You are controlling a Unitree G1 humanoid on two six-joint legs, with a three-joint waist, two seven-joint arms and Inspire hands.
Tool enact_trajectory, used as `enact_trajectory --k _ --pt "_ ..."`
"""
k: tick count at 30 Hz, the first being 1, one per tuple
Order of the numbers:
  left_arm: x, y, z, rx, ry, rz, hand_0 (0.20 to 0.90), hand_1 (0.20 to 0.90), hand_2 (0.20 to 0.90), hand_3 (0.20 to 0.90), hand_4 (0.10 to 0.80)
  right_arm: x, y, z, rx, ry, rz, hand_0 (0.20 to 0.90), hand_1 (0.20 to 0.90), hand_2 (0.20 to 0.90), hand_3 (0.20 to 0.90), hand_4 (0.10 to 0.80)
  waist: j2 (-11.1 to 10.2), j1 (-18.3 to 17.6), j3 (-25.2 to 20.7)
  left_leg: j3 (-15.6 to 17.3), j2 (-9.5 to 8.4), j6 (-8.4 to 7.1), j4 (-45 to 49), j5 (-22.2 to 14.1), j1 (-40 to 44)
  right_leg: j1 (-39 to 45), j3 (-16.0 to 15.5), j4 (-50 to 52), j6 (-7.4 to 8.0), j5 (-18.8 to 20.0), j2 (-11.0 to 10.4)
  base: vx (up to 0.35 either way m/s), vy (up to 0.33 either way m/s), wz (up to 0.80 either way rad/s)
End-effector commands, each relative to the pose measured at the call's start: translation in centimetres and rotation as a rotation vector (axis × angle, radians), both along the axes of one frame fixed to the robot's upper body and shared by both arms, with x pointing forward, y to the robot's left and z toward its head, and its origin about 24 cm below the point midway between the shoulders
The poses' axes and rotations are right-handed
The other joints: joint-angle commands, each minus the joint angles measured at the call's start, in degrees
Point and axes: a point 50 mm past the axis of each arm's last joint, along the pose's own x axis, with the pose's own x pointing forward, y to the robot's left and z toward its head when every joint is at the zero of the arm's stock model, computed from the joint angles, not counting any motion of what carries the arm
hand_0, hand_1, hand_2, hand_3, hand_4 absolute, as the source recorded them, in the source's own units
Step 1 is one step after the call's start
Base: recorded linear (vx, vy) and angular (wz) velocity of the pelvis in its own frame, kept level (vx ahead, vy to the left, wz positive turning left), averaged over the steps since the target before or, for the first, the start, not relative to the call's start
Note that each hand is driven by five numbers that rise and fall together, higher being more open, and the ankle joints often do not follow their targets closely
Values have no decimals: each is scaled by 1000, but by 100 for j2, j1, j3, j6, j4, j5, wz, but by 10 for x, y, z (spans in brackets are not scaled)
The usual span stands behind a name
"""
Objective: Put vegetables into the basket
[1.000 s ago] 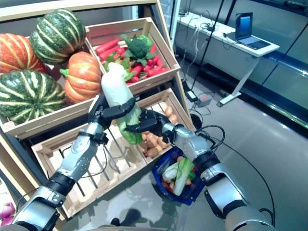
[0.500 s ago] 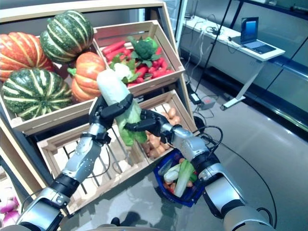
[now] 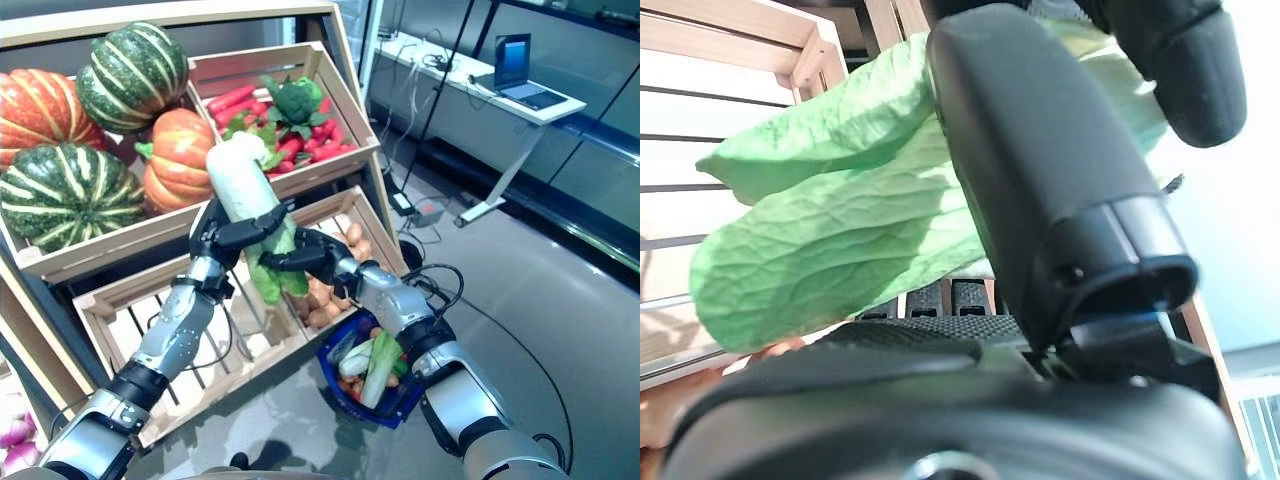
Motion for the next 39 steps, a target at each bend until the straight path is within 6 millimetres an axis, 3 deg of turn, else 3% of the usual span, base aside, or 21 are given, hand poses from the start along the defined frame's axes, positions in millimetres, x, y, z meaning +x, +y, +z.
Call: enact_trajectory --k 1,5,10,11,14,22,28,31,33,35,39 --pt "-7 -23 59 66 -347 -179 900 900 900 900 800 6 -31 10 58 -92 -130 300 300 300 300 400 157 96 -493 68 249 -70 4 -337 134 -360 152 2 -376 603 -114 31 8 -3" --pt "-13 21 36 182 -272 -98 900 900 900 900 800 -23 -79 -24 68 -37 -259 300 300 300 300 400 167 3 -429 208 289 -61 4 -334 170 -395 220 2 -357 626 -103 28 21 -7" --pt "-19 39 21 262 -225 -89 900 900 900 900 800 -48 -110 -49 39 30 -345 300 300 300 300 400 182 -75 -377 282 315 -59 4 -335 185 -423 290 2 -342 629 -83 31 17 -10" --pt "-23 45 19 276 -209 -88 900 900 900 900 800 -59 -126 -59 28 58 -395 300 300 300 300 400 188 -106 -344 304 327 -57 4 -337 194 -429 312 2 -333 637 -80 25 2 -6" --pt "-26 54 15 259 -189 -59 900 900 900 900 800 -73 -147 -68 5 81 -462 300 300 300 300 400 186 -134 -303 331 334 -61 4 -340 195 -449 325 2 -321 648 -78 37 -9 -17" --pt "-35 78 -3 201 -118 80 900 900 900 900 800 -92 -179 -76 68 108 -655 300 300 300 300 400 180 -182 -204 402 336 -72 4 -356 212 -490 350 2 -318 666 -58 41 -36 -12" --pt "-46 85 -28 116 -15 137 900 900 900 900 800 -115 -202 -102 177 254 -921 300 300 300 300 400 199 -111 -94 423 342 -65 4 -353 241 -471 307 12 -340 657 -52 65 -76 -2" --pt "-45 77 -31 78 1 119 900 900 900 900 800 -110 -209 -101 173 267 -999 300 300 300 300 400 229 7 197 362 347 -72 257 -313 9 -756 280 430 -386 551 -101 -150 -99 -5" --pt "-38 68 -24 92 -48 81 900 900 900 900 800 -92 -211 -90 186 239 -1034 300 300 300 300 400 247 107 713 202 327 -111 1051 -437 -671 -1297 282 1035 -461 418 -164 -366 -113 -11" --pt "-31 61 -7 104 -138 59 900 900 900 900 800 -67 -213 -67 197 174 -1063 300 300 300 300 400 301 136 1316 120 286 -101 1816 -575 -1397 -1883 304 1601 -513 339 -259 -450 -51 -2" --pt "-25 48 15 146 -244 52 900 900 900 900 800 -46 -227 -33 234 57 -1132 300 300 300 300 400 438 140 1812 28 175 -28 2926 -928 -2441 -2859 295 2669 -599 96 -442 -289 29 5"
